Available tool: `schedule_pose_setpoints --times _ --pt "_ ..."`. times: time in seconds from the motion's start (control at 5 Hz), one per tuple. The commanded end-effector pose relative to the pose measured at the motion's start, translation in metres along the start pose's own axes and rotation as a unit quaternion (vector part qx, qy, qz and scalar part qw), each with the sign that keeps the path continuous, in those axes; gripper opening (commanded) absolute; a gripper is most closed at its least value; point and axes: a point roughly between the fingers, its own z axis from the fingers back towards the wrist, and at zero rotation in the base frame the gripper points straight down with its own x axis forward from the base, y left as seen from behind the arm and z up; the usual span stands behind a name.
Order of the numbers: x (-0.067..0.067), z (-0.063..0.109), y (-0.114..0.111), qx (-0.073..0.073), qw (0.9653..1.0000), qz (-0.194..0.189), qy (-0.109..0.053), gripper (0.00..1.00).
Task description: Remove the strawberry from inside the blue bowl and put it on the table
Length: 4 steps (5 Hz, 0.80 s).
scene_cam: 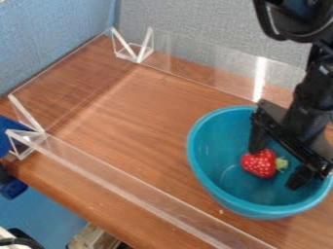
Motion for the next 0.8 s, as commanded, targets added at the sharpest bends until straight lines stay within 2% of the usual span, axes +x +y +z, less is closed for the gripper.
schedule_pose_setpoints --times 0.0,0.6 --pt "0.0041 -0.0036 0.0064 0.0 1.0 0.008 0.001 0.0" --pt "0.0026 -0.0043 0.0113 0.008 1.0 0.004 0.0 0.0"
